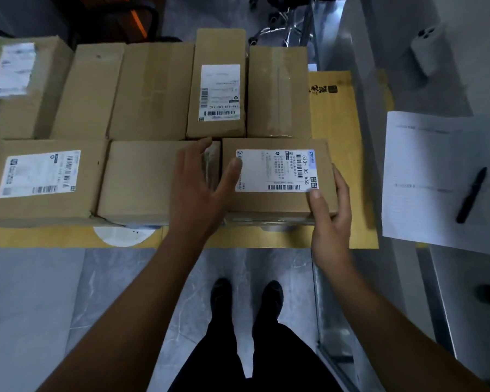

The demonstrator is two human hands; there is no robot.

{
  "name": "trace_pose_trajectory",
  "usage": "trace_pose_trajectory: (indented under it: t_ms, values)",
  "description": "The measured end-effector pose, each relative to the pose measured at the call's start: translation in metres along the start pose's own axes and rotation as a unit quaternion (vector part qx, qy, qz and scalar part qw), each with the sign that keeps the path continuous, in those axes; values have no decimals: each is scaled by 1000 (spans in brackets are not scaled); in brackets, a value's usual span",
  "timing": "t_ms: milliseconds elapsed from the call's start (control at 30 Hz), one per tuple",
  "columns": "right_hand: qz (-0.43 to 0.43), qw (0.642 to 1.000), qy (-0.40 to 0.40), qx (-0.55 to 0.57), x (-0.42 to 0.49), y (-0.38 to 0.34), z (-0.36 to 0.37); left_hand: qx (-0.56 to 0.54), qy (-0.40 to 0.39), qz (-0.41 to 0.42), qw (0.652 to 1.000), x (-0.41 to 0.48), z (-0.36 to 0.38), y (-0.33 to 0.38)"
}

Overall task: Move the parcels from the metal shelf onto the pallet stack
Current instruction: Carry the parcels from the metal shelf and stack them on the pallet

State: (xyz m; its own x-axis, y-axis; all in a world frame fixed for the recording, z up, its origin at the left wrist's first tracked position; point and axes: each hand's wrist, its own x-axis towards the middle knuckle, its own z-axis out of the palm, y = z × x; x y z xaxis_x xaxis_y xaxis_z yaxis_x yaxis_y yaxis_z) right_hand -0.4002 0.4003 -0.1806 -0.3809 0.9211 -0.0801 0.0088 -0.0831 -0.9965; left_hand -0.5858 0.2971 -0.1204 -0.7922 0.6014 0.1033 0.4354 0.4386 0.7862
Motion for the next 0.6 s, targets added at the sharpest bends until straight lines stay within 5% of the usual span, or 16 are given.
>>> trace_pose_trajectory:
  t_ms: [433, 600]
  values:
    - [27, 999, -10, -42, 7, 2, -3, -4, -26, -8, 1000, -1, -3, -1]
    - [16, 989, 142, -33, -14, -19, -23, -119, -71, -69, 988, 6, -18, 7]
